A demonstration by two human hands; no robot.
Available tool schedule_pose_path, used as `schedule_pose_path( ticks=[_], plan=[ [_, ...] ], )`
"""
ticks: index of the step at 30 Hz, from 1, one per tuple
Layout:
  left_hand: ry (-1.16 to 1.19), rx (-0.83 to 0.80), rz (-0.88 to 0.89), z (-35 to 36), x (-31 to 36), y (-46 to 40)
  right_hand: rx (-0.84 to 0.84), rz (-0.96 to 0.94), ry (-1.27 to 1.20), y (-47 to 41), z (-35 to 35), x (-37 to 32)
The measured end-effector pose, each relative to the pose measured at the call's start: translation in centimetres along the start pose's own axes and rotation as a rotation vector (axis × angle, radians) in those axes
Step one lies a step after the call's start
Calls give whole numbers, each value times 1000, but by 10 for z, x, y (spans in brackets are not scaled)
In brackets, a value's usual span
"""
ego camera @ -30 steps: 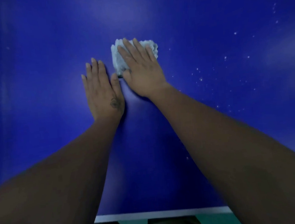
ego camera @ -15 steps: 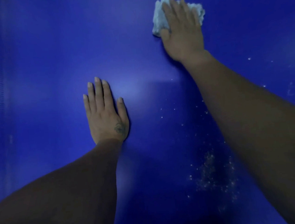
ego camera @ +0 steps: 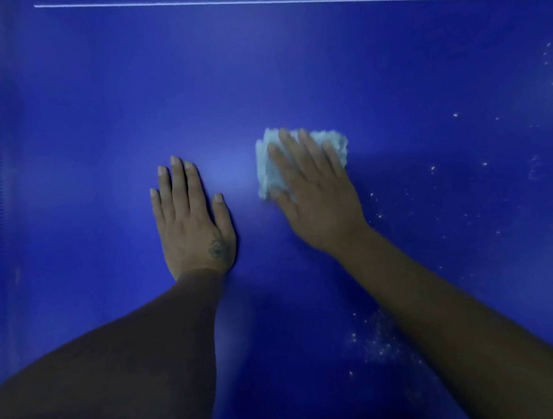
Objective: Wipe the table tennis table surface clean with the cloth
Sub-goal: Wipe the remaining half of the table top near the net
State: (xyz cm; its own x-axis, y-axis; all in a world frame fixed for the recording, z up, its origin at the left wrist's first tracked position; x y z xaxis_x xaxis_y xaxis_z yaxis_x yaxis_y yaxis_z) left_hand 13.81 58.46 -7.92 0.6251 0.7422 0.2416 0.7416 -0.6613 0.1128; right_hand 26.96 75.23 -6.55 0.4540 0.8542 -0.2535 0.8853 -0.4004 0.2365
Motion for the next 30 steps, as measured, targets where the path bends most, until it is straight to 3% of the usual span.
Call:
schedule_pose_path(
  ticks=[4, 9, 12, 17, 21, 25, 30],
  plan=[
    [-1, 10, 3, 0, -1, 0, 42, 78, -17, -5, 6, -10],
    [-16, 15, 5, 0, -1, 1, 25, -83, -13, 4, 9, -29],
    [-18, 6, 1, 0, -1, 0, 42, -36, 38, -49, -8, 7],
    [-32, -15, -13, 0, 0, -1, -35, 215, -8, -106, -53, 103],
    [-40, -26, -20, 0, -1, 1, 9, 332, -86, -54, -50, 125],
    [-22, -53, -29, -2, 1, 1, 106, 385, -11, 51, -16, 82],
    [-59, -100, -49, -1, 2, 2, 46, 379, -5, 116, 14, 48]
  ],
)
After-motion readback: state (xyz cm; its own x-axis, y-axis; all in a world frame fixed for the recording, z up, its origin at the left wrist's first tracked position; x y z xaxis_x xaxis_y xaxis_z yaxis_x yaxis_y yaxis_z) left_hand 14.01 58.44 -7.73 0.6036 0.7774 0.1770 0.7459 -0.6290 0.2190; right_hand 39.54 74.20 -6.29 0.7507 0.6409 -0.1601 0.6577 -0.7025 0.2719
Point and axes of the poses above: each hand's wrist, its own y-axis away from the middle knuckle, its own z-axis out of the palm, x = y × z, the point moved 4 cm from there along -y, towards the middle knuckle, and after that the axes turned 12 degrees about -x, right-handed, at the moved point
